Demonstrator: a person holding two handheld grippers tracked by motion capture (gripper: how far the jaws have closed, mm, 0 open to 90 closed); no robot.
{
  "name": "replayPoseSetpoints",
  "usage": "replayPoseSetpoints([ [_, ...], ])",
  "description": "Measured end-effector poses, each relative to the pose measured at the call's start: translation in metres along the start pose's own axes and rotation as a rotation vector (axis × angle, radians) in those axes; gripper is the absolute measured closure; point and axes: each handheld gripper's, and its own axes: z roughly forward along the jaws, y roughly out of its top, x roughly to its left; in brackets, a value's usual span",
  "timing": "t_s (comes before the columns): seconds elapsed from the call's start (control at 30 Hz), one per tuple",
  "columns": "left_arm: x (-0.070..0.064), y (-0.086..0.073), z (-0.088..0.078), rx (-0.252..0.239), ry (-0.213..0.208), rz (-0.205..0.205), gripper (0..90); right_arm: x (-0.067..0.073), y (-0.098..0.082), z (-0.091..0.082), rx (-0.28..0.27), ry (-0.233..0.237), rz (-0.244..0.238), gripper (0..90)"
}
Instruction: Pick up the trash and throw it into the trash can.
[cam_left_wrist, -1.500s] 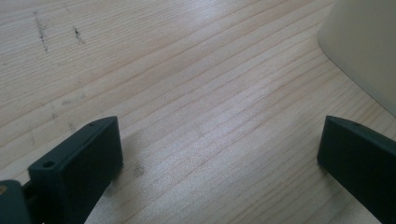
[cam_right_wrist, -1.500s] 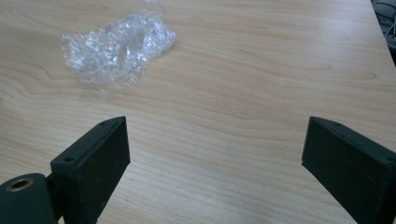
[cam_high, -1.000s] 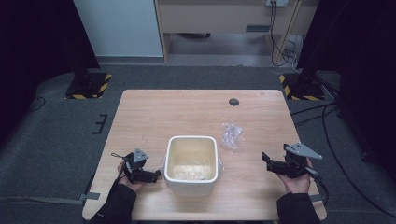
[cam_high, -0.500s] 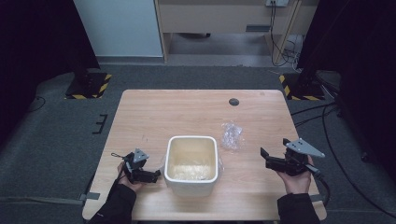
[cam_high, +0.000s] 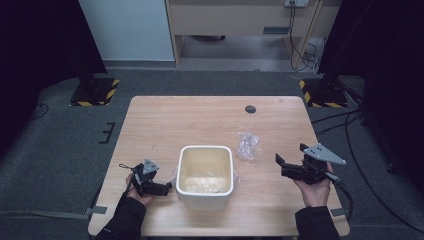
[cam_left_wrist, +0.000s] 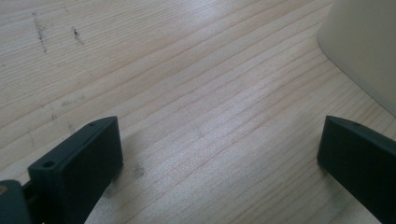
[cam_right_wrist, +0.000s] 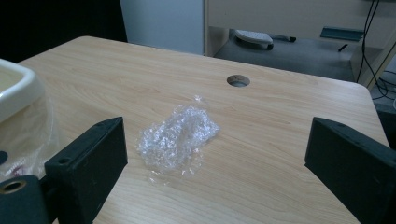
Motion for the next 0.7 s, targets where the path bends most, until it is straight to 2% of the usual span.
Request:
replayPoseSetpoints([
  [0.23, 0.000, 0.000, 0.000, 0.000, 0.001, 0.000, 0.0, 0.001, 0.004, 0.006, 0.014, 0.004, -0.004, 5.7],
  [0.7, 0.000, 0.000, 0.001, -0.002, -0.003, 0.003, 0.0, 0.011, 0.023, 0.029, -0.003, 0.044, -0.007, 5.8],
])
